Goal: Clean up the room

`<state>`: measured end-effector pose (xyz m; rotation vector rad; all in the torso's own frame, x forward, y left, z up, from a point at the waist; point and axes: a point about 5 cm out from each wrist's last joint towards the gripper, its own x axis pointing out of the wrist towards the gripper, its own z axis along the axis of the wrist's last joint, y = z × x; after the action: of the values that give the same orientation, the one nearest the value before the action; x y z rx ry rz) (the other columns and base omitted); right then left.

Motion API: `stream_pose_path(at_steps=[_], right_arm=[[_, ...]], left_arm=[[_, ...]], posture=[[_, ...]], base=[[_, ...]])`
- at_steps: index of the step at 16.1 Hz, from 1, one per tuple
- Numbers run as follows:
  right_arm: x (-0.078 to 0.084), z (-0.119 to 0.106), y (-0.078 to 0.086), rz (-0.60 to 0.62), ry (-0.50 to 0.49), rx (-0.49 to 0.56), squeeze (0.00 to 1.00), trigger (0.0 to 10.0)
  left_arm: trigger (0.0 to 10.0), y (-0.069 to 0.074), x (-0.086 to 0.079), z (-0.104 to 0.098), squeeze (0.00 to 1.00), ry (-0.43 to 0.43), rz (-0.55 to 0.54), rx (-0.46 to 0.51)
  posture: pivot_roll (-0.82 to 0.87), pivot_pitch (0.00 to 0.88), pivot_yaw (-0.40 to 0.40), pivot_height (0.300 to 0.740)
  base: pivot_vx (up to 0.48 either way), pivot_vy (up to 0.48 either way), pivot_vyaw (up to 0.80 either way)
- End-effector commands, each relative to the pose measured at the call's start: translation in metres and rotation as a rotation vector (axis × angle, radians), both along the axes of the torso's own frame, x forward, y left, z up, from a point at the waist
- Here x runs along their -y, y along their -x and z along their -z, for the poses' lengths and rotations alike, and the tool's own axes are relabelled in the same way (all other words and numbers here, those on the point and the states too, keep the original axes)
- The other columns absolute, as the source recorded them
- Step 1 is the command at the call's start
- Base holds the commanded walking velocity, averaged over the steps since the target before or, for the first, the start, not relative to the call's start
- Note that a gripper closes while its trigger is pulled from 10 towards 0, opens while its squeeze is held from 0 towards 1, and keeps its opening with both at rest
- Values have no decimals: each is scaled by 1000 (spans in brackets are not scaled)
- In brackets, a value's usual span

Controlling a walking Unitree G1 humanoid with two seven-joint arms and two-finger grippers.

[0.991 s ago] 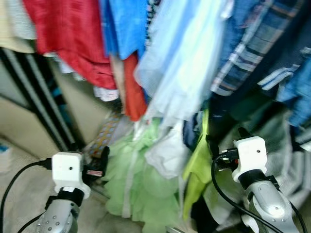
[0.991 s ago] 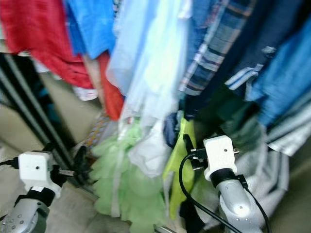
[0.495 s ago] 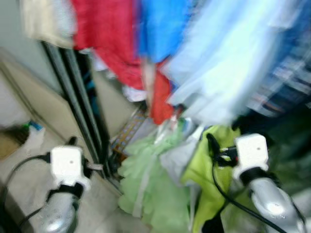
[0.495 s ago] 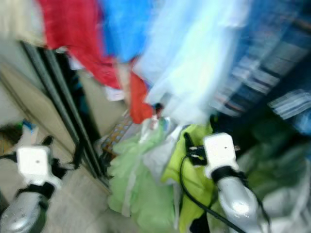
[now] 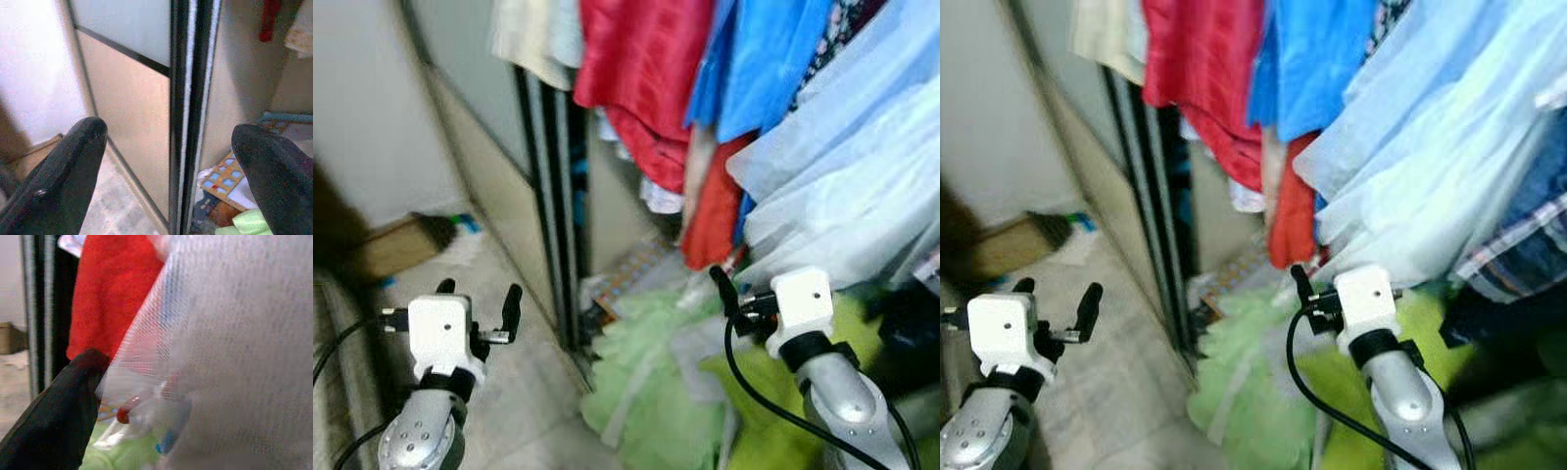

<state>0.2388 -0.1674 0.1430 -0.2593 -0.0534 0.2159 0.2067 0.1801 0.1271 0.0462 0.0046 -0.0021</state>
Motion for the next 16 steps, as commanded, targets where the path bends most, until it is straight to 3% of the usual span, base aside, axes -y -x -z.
stream_pose_path(at_steps=[1,10,16], right_arm=[[5,1,0,13,1,-9,0,10000],[3,0,-3,6,-2,1,0,10000],[8,-1,1,28,12,9,0,10000]], left_arm=[[10000,0,3,0,0,-8,5,-4],[10000,-4,3,-3,0,-15,0,6],[10000,-4,9,-2,0,8,64,-2]], posture=[[-50,58,-67,740],[-49,60,-66,740],[-50,54,-65,740]], base=[[0,0,800],[0,0,691],[0,0,0]])
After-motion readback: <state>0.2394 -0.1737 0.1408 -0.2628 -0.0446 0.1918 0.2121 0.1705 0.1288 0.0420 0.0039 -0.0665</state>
